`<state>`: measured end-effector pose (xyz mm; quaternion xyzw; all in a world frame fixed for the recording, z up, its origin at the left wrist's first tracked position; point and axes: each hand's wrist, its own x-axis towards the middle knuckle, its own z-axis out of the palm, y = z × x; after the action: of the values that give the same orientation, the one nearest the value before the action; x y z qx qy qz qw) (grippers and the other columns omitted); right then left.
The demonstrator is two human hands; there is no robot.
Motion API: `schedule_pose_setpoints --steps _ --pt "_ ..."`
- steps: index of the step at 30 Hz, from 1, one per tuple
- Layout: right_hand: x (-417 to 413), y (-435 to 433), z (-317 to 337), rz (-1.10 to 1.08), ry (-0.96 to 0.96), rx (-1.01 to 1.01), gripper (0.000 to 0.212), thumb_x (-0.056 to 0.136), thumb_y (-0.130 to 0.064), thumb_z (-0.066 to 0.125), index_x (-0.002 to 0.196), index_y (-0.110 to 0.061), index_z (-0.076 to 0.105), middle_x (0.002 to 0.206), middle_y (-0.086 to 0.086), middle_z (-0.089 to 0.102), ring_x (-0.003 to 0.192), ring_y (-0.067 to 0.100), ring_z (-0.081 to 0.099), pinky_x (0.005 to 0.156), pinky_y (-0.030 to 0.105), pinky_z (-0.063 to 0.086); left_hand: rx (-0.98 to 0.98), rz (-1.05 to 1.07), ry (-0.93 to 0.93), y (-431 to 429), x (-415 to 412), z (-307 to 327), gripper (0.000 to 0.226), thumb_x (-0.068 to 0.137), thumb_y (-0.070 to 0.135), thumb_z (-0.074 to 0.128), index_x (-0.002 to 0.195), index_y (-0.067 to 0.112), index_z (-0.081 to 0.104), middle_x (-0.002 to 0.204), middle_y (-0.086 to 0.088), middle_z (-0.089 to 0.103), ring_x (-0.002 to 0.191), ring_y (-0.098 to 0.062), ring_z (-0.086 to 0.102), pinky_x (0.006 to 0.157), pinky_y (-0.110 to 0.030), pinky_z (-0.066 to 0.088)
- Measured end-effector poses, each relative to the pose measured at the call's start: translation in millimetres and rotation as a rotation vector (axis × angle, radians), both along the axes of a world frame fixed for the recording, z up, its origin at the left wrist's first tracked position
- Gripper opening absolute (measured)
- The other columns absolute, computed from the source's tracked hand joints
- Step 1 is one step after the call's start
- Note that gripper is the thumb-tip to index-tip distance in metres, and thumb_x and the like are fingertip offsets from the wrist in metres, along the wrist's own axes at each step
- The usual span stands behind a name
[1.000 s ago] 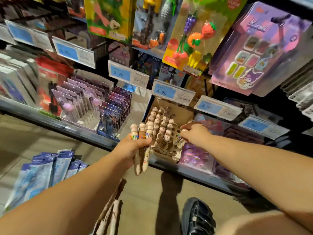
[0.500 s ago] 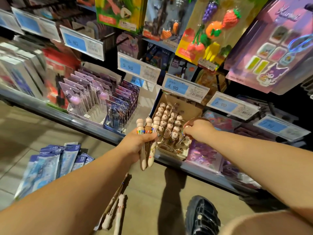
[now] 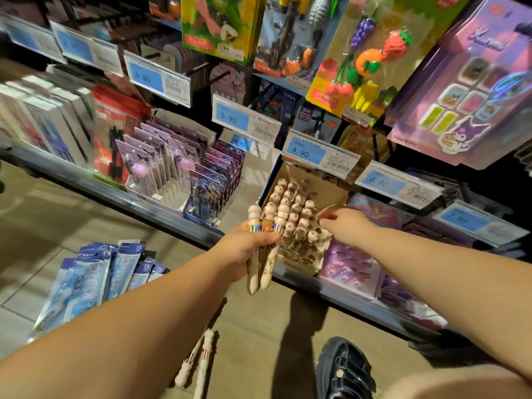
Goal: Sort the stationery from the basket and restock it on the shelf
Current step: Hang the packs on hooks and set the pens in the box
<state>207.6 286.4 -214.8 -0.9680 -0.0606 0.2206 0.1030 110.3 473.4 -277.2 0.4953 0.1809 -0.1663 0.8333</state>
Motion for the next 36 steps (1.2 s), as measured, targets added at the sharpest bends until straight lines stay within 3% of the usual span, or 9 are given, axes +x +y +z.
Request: schedule_pose_setpoints --steps 2,5,13,16,19,24,28,31,36 --pt "-4.5 1.2 8.1 -0.028 0.003 0.116 0.038 0.099 -0.038 0.048 0.128 -0.016 0.060 0.123 0.006 0.062 0.107 0.023 0.059 0.083 0.023 0.045 -0.002 -0.016 -0.008 -2.5 -1.2 -0.9 0.028 0.089 0.002 0.063 0.116 0.006 0.060 0.090 -0.009 0.069 0.085 -0.024 0.063 0.077 -0.035 0.047" --pt "-15.1 7.4 18.2 -0.015 0.150 0.380 0.037 0.100 -0.036 0.046 0.129 -0.017 0.059 0.105 0.001 0.063 0.081 0.013 0.064 0.055 0.008 0.044 0.003 -0.045 -0.015 -7.4 -3.4 1.4 0.025 0.088 0.000 0.063 0.112 0.008 0.061 0.085 -0.007 0.070 0.079 -0.020 0.064 0.073 -0.033 0.048" --pt "-20.4 10.2 17.9 -0.020 0.268 0.564 0.021 0.094 -0.017 0.060 0.113 -0.007 0.062 0.089 0.004 0.066 0.064 0.004 0.064 0.053 0.017 0.047 -0.010 -0.098 -0.021 -21.4 -6.6 9.2 0.034 0.087 0.001 0.066 0.120 0.004 0.059 0.083 -0.006 0.071 0.075 -0.018 0.067 0.072 -0.033 0.050" --pt "-15.5 4.9 23.3 -0.198 0.157 0.665 0.010 0.094 -0.012 0.059 0.086 -0.006 0.060 0.078 0.012 0.064 0.056 0.008 0.063 0.051 0.017 0.050 0.009 -0.063 -0.003 -20.8 -7.7 9.3 0.028 0.086 0.005 0.069 0.113 0.009 0.062 0.084 -0.006 0.073 0.071 -0.016 0.069 0.065 -0.031 0.051" --pt "-8.4 -4.3 23.1 -0.397 0.014 0.728 0.007 0.094 -0.013 0.055 0.088 -0.014 0.053 0.086 0.015 0.064 0.063 0.020 0.064 0.048 0.023 0.054 0.029 0.012 0.033 -18.0 -8.5 7.8 0.036 0.085 0.004 0.071 0.119 0.007 0.058 0.089 -0.007 0.070 0.075 -0.015 0.066 0.069 -0.031 0.052" --pt "-1.4 -12.3 16.9 -0.471 -0.243 0.553 0.021 0.099 -0.029 0.045 0.089 -0.012 0.054 0.084 0.006 0.067 0.068 0.026 0.067 0.067 0.034 0.054 0.000 0.043 0.059 -15.8 -10.8 8.7 0.033 0.089 0.001 0.065 0.119 0.009 0.054 0.089 -0.007 0.064 0.078 -0.017 0.060 0.072 -0.031 0.052" --pt "-1.9 -8.3 16.2 -0.410 -0.345 0.299 0.042 0.102 -0.029 0.040 0.108 0.007 0.060 0.108 0.025 0.064 0.104 0.040 0.060 0.091 0.039 0.047 -0.004 0.035 0.059 -16.9 -10.6 7.9 0.032 0.090 0.001 0.064 0.120 0.007 0.054 0.087 -0.008 0.062 0.077 -0.017 0.058 0.069 -0.030 0.051" --pt "-4.9 -6.3 21.2 -0.414 -0.404 0.238 0.041 0.102 -0.028 0.040 0.113 0.007 0.059 0.113 0.025 0.061 0.109 0.038 0.056 0.088 0.034 0.043 -0.008 0.030 0.057 -16.6 -10.5 6.5 0.033 0.089 0.001 0.064 0.120 0.006 0.055 0.087 -0.008 0.062 0.077 -0.017 0.058 0.069 -0.031 0.051" --pt "-4.6 -8.5 11.0 -0.340 -0.405 0.220 0.027 0.100 -0.028 0.042 0.101 -0.005 0.057 0.092 0.015 0.057 0.095 0.035 0.060 0.075 0.031 0.041 -0.006 0.039 0.070 -12.3 -8.1 3.7 0.036 0.089 0.002 0.066 0.122 0.007 0.055 0.091 -0.009 0.063 0.080 -0.018 0.059 0.071 -0.032 0.052"
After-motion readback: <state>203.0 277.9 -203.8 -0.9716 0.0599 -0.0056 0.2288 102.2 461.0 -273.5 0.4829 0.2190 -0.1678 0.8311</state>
